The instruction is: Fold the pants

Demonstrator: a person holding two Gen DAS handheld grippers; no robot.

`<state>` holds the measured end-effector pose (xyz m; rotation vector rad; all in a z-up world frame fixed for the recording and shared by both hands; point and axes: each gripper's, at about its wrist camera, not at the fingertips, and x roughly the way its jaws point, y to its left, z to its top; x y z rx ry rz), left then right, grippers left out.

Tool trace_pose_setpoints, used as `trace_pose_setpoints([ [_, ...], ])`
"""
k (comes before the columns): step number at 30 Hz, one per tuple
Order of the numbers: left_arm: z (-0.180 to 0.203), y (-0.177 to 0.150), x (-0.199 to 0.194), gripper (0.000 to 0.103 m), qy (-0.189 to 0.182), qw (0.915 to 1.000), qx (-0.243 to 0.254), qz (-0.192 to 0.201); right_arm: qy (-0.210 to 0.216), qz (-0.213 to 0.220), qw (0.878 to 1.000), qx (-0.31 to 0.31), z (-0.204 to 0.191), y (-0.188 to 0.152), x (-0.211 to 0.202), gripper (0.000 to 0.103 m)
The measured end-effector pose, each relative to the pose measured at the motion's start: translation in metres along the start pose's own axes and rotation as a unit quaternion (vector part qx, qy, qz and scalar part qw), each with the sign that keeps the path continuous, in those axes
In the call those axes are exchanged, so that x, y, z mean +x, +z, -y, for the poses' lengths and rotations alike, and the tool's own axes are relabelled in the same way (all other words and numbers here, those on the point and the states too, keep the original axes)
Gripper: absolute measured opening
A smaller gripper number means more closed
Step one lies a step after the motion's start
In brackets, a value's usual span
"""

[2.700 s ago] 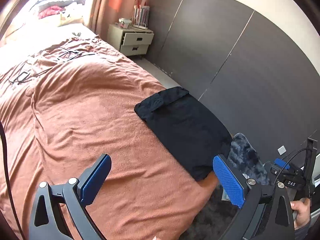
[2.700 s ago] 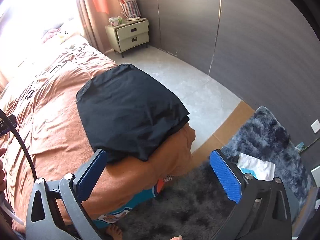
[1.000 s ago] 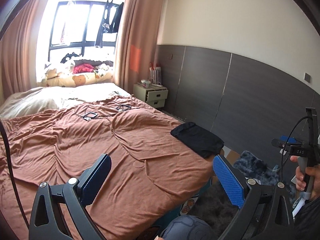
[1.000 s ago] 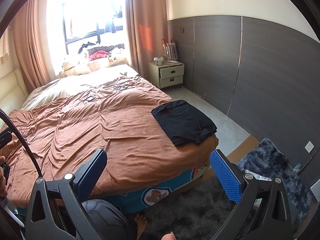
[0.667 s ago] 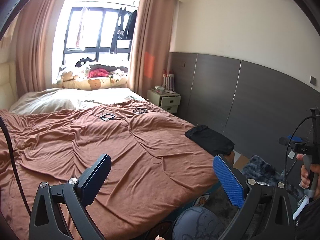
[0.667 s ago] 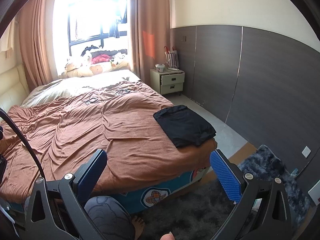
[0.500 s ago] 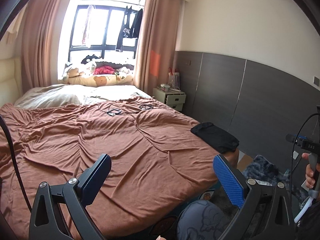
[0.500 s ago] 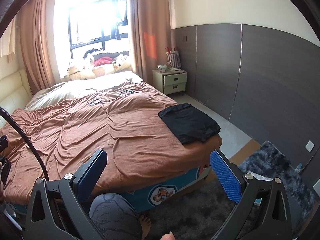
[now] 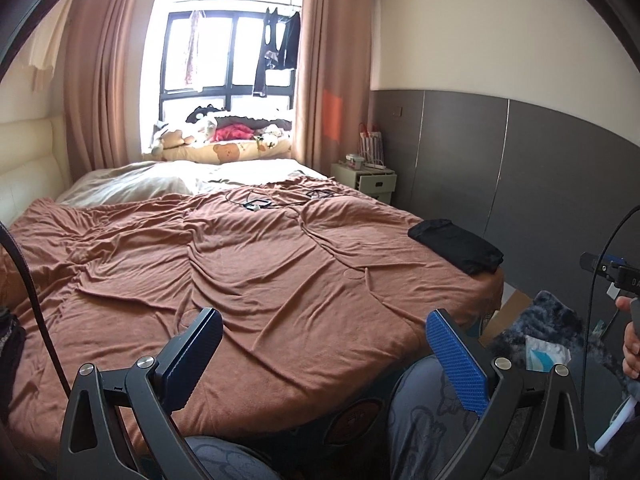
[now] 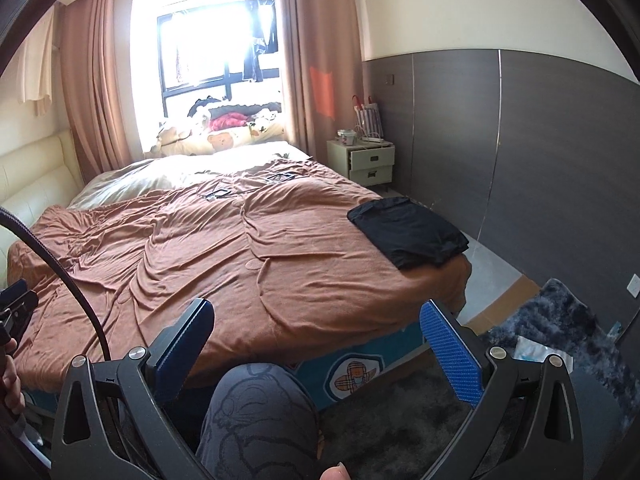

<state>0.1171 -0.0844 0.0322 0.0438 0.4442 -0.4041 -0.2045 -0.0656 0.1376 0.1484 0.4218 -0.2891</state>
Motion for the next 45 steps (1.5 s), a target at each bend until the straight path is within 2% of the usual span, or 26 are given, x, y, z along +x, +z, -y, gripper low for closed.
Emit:
trace_pose_setpoints([
  [10,0.005,-0.032,-0.014,0.103,0.03,0.9991,0.029,-0.003,0.012,0.0,1.0,-0.006,-0.012,-0.03,0.011,0.103],
  [16,0.001,-0.05,-0.021,0.103,0.037,0.9991,0.019,-0.002,0.037,-0.003,0.999,0.0,-0.015,-0.051,0.013,0.103],
  [21,-0.001,-0.062,-0.023,0.103,0.048,0.9987,0.016,-0.001,0.029,0.009,1.0,0.002,-0.021,-0.059,0.009,0.103],
  [30,-0.004,-0.07,-0.03,0.103,0.061,0.9981,-0.002,0.0,0.033,-0.005,0.999,-0.006,-0.032,-0.068,0.009,0.103],
  [45,-0.002,-0.065,-0.051,0.103,0.049,0.9987,-0.01,0.012,0.029,-0.011,0.999,-0.013,-0.036,-0.063,0.002,0.103],
])
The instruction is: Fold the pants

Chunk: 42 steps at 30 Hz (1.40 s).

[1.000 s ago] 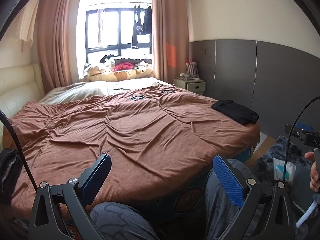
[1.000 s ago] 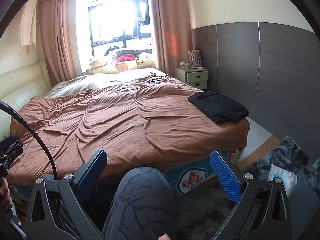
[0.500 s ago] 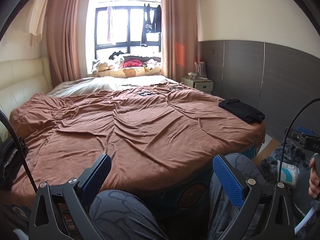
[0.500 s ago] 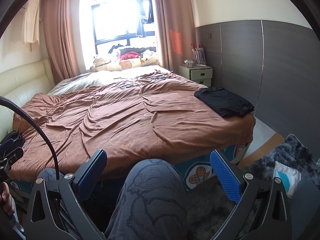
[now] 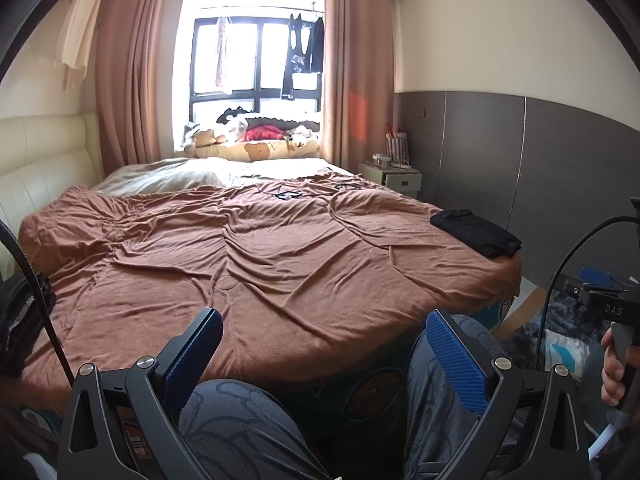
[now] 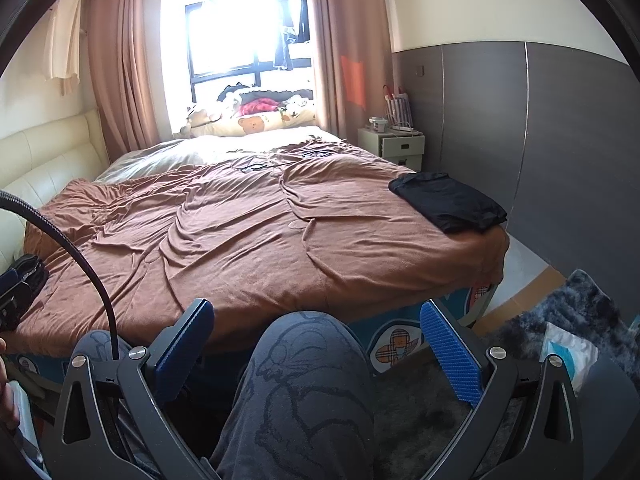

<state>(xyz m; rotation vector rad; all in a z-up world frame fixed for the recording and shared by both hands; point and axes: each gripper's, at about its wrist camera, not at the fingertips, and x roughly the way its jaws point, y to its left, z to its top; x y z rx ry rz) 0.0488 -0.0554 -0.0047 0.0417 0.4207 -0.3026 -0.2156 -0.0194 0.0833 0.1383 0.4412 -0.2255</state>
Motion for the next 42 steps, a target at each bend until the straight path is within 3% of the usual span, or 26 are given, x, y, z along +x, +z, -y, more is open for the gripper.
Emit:
trace_pose_setpoints([
  [42,0.0,-0.008,-0.03,0.103,-0.001,0.9999,-0.007,0.008,0.002,0.0,1.0,-0.011,-0.004,-0.006,-0.015,0.103],
])
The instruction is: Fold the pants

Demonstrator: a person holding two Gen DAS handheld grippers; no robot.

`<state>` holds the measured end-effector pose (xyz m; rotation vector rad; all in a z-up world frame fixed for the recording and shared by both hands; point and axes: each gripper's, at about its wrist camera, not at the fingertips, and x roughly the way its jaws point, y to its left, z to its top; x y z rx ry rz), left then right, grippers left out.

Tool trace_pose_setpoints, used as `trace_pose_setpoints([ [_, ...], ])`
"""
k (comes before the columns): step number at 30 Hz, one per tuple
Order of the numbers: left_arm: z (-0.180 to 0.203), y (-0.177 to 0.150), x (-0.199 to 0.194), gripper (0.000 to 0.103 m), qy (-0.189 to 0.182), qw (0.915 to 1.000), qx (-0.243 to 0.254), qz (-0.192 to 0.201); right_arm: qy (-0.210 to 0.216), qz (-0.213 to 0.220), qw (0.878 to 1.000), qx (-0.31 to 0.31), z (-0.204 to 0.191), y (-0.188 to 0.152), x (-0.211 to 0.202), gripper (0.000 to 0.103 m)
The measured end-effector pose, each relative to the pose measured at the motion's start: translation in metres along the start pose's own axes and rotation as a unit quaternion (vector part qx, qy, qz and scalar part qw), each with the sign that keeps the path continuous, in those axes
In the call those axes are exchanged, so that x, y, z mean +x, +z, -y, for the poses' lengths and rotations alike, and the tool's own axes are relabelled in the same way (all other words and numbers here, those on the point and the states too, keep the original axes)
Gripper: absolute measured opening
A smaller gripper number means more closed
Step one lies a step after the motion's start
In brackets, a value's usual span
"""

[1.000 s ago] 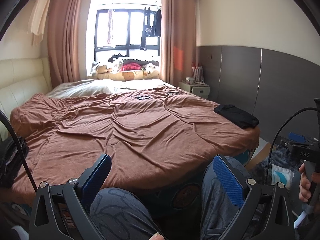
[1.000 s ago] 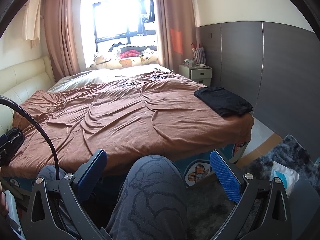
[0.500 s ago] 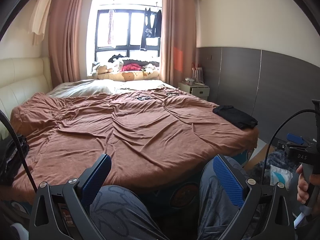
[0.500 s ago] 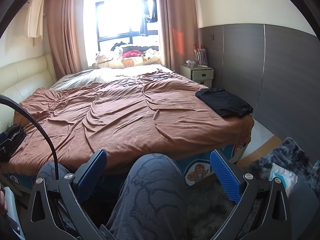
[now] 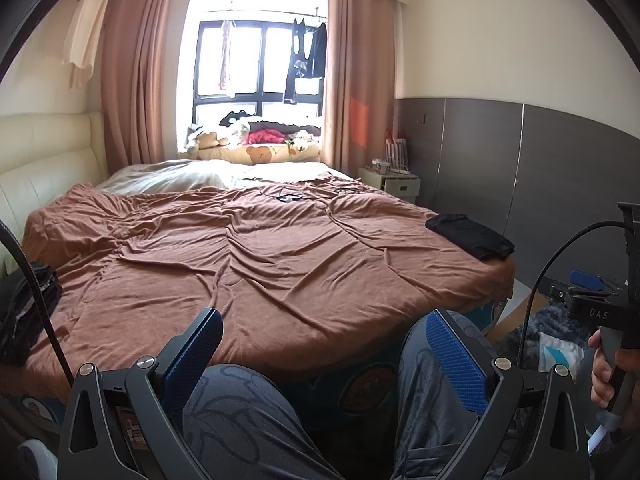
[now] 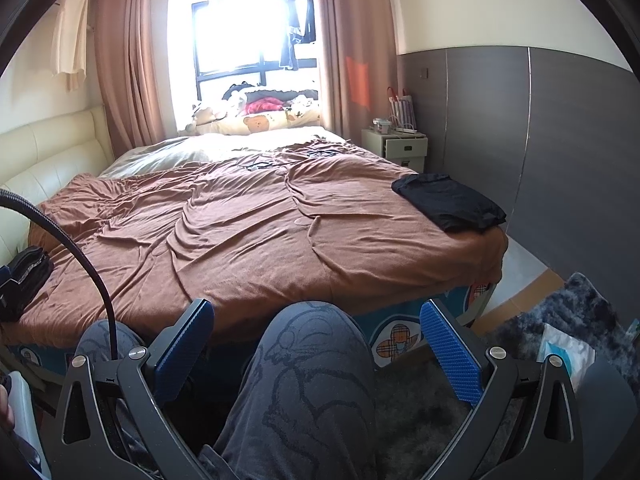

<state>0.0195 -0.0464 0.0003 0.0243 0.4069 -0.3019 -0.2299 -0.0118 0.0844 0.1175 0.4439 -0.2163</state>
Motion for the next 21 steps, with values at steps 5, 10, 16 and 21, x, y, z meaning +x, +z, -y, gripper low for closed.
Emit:
trace_pose_setpoints([
  [5,0.001,0.0,-0.004,0.103,-0.003,1.0,0.002,0.006,0.001,0.002,1.0,-0.004,-0.002,0.0,-0.004,0.103],
  [10,0.006,-0.001,-0.009,0.103,-0.004,0.9999,0.011,0.011,0.0,0.002,1.0,-0.008,-0.003,-0.001,-0.006,0.103],
  [16,0.006,-0.002,-0.013,0.103,-0.004,0.9998,0.011,0.015,0.002,0.002,1.0,-0.011,-0.002,-0.001,-0.007,0.103],
  [21,0.005,0.0,-0.014,0.103,-0.004,0.9998,0.006,0.017,0.002,0.003,1.0,-0.013,-0.002,0.0,-0.007,0.103],
])
